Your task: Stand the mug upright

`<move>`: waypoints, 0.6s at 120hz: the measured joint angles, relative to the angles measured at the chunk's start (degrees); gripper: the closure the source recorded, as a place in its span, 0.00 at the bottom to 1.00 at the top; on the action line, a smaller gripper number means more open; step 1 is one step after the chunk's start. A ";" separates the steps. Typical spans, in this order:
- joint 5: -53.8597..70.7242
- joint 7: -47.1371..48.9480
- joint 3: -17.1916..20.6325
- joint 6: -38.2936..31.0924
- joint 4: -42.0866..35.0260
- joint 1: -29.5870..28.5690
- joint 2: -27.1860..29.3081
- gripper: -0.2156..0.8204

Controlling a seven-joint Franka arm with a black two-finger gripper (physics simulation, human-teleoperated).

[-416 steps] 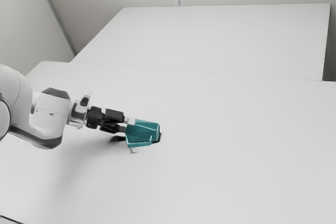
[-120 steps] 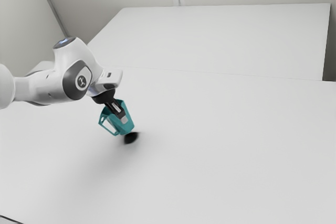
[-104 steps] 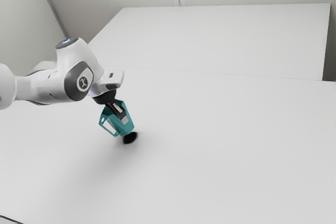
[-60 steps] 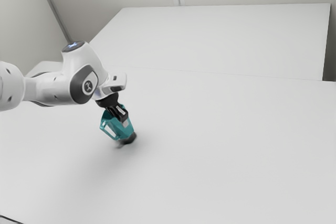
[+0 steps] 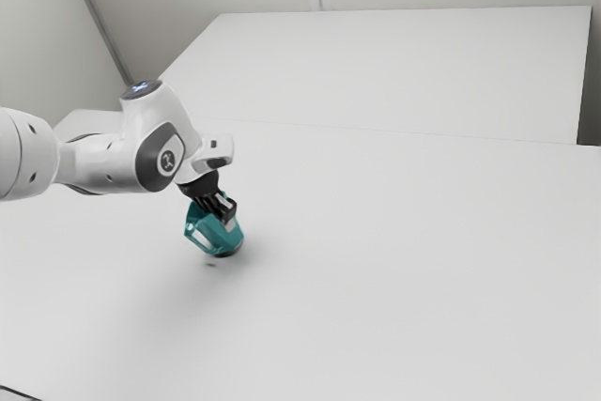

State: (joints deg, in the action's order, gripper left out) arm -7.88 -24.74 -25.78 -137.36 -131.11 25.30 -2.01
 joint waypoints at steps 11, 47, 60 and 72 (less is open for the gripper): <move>-0.44 0.06 -0.01 0.00 0.03 0.24 0.07 0.83; -0.14 0.06 -0.15 0.45 2.33 0.19 2.15 0.60; 1.15 0.08 -0.18 2.19 5.55 0.07 3.02 0.55; 2.48 0.09 -0.11 4.85 9.50 -0.29 3.63 0.49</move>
State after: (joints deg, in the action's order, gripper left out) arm -5.40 -24.65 -25.89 -132.51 -121.61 25.02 1.63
